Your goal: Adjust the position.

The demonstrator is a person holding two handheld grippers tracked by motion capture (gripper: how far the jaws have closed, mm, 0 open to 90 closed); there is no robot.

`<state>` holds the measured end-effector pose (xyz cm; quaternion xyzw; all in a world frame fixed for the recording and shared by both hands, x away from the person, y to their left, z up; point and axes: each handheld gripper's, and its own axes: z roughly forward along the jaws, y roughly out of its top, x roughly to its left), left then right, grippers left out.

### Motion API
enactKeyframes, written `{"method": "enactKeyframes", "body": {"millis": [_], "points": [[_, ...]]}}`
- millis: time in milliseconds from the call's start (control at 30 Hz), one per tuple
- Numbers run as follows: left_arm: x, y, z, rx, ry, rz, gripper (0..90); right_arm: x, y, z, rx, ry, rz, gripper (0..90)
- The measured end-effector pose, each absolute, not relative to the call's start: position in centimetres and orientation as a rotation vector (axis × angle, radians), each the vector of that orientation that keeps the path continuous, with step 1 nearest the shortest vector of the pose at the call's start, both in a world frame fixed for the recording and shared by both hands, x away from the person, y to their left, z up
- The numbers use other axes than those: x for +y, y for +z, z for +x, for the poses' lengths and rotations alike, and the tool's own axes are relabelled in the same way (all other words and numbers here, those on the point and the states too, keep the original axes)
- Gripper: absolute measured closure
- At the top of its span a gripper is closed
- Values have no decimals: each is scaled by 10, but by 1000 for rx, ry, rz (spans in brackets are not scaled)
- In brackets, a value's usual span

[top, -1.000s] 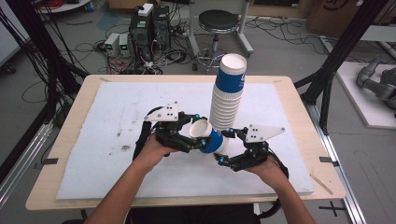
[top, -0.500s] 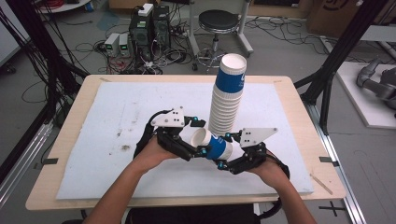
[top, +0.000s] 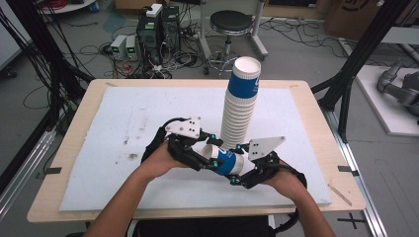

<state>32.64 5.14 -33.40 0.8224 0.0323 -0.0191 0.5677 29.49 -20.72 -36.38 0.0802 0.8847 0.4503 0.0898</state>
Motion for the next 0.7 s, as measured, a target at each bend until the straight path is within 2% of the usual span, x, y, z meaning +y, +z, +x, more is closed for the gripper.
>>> {"method": "enactKeyframes", "body": {"millis": [33,67,333,567,700], "points": [[51,-334,326,76,-45,1932,361,-207,-364,295,2631,1339,239,225],[55,-336,327,94,-69,1892,362,-209,-363,295,2614,1371,253,188],[69,-341,328,135,-86,1692,368,-221,-361,297,2543,1605,405,144],[71,-343,328,135,-101,1617,369,-221,-362,298,2486,1731,406,144],[70,-344,328,144,-117,1637,368,-224,-360,298,2494,1709,368,193]]}}
